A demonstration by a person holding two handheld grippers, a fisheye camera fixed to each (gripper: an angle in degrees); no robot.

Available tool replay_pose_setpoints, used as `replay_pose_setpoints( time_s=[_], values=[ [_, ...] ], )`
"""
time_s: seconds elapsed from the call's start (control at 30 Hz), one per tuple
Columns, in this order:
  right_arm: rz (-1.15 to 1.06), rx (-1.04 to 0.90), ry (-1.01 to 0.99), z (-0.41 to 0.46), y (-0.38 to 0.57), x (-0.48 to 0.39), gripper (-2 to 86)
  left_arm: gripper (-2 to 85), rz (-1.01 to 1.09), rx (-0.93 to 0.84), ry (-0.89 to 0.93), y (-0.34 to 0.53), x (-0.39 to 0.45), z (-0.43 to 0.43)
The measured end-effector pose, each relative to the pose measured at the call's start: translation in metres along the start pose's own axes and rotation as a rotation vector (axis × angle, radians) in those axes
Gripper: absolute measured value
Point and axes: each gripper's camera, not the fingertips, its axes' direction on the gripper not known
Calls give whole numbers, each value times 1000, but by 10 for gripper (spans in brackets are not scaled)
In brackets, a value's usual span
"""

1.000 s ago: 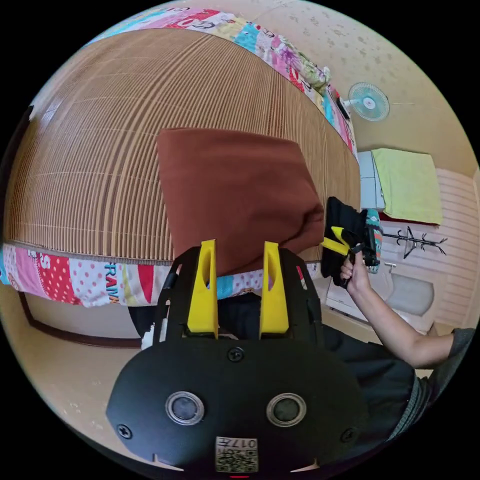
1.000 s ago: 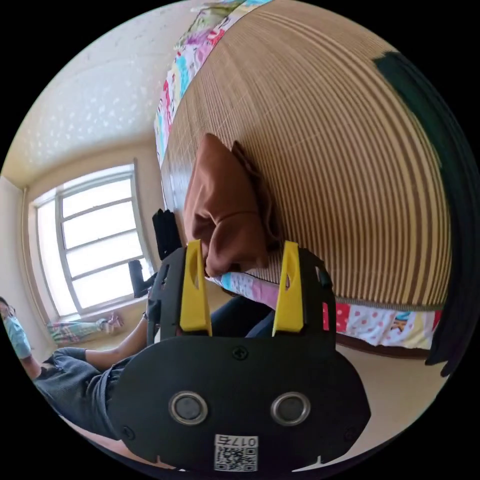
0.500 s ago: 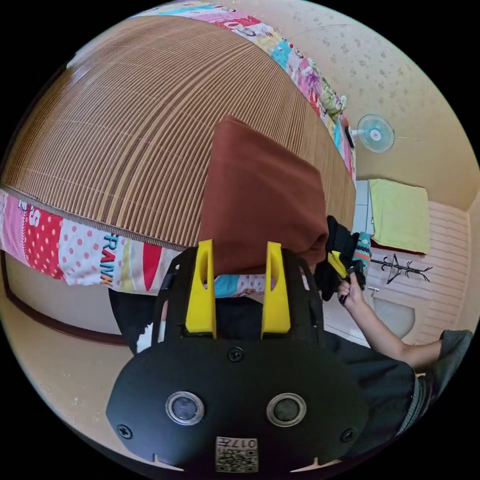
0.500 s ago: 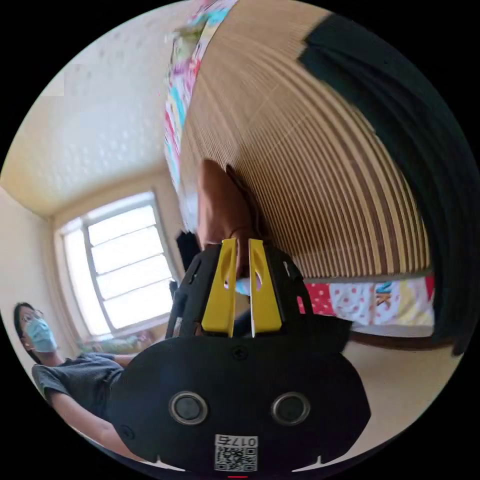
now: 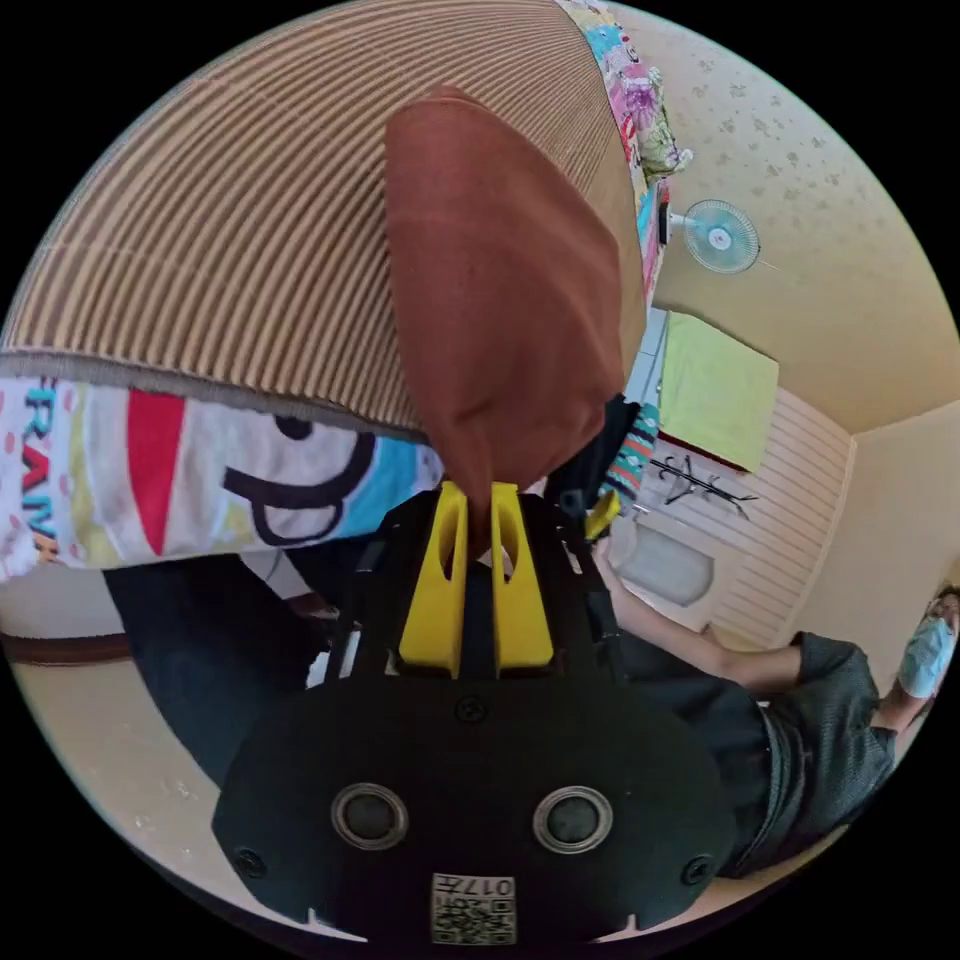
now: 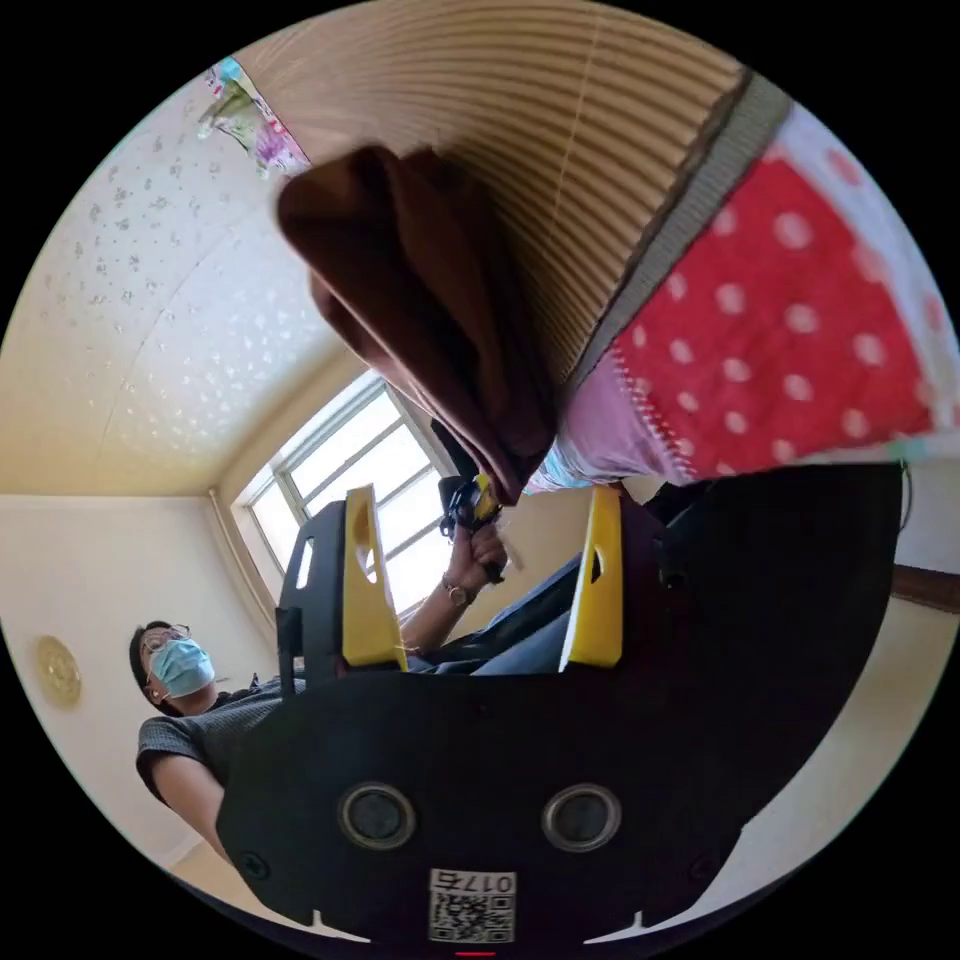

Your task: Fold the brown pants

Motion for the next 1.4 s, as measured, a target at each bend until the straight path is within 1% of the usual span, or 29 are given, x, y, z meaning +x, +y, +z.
replay_pose_setpoints(
  time_s=[0.07, 0.13, 0.17, 0.23, 0.3, 0.33, 0.37, 0.47, 0.6, 0.67, 0.7, 0.77, 0.8, 0.87, 0.9, 0.97, 1.0, 1.07, 1.1, 1.17, 1.2, 1.27, 1.3, 1.33, 1.37, 1.4],
  values=[
    [-56, 4, 2, 18, -12, -9, 306, 41, -74, 6, 211, 22, 2, 6],
    [-86, 24, -35, 28, -22, -15, 324, 40, -120, 0, 271, 39, 8, 10],
    [-101, 44, -78, 32, -29, -19, 338, 41, -141, -16, 277, 49, 15, 11],
    [-94, 98, -95, 27, -39, -24, 355, 40, -151, -36, 278, 60, 26, 8],
    [-84, 169, -107, 13, -45, -26, 340, 40, -135, -45, 265, 66, 37, -1],
    [-87, 222, -143, 1, -46, -26, 275, 40, -119, -39, 247, 68, 44, -10],
    [-97, 230, -179, -6, -48, -28, 229, 40, -97, -35, 233, 69, 52, -21],
    [-174, 151, -132, 5, -53, -55, 184, 40, -8, -22, 175, 71, 78, -50],
    [-327, -5, -45, 48, -62, -114, 182, 40, 130, 30, 121, 86, 112, -97],
    [-411, -131, -37, 100, -70, -150, 181, 40, 208, 108, 67, 107, 130, -138],
    [-434, -162, -46, 116, -72, -159, 180, 40, 225, 135, 52, 114, 135, -150],
    [-515, -282, -113, 189, -77, -193, 179, 40, 270, 278, 3, 143, 150, -204],
    [-534, -316, -135, 211, -78, -203, 179, 40, 278, 318, -7, 150, 153, -218],
    [-599, -448, -200, 307, -81, -243, 178, 40, 302, 473, -43, 179, 164, -282],
    [-615, -480, -210, 333, -80, -254, 177, 40, 308, 514, -55, 186, 166, -299],
    [-681, -612, -233, 443, -77, -301, 176, 40, 338, 668, -108, 211, 176, -367],
    [-697, -644, -238, 471, -76, -313, 176, 40, 344, 703, -121, 216, 178, -384],
    [-731, -757, -251, 579, -75, -352, 175, 40, 361, 827, -179, 228, 183, -448],
    [-737, -777, -247, 604, -76, -360, 174, 41, 372, 851, -202, 229, 184, -463],
    [-711, -807, -174, 692, -91, -375, 172, 41, 333, 910, -244, 220, 173, -521],
    [-686, -797, -137, 708, -98, -374, 172, 41, 304, 918, -238, 215, 166, -534],
    [-516, -700, 52, 747, -137, -345, 183, 42, 168, 950, -247, 190, 125, -577],
    [-470, -676, 100, 748, -147, -334, 185, 42, 132, 961, -267, 182, 111, -584],
    [-377, -635, 203, 742, -166, -308, 183, 45, 53, 976, -314, 168, 81, -593],
    [-280, -603, 305, 723, -182, -281, 175, 49, -77, 969, -334, 154, 43, -596],
    [-235, -587, 346, 709, -188, -267, 163, 51, -157, 951, -322, 148, 23, -596]
  ],
)
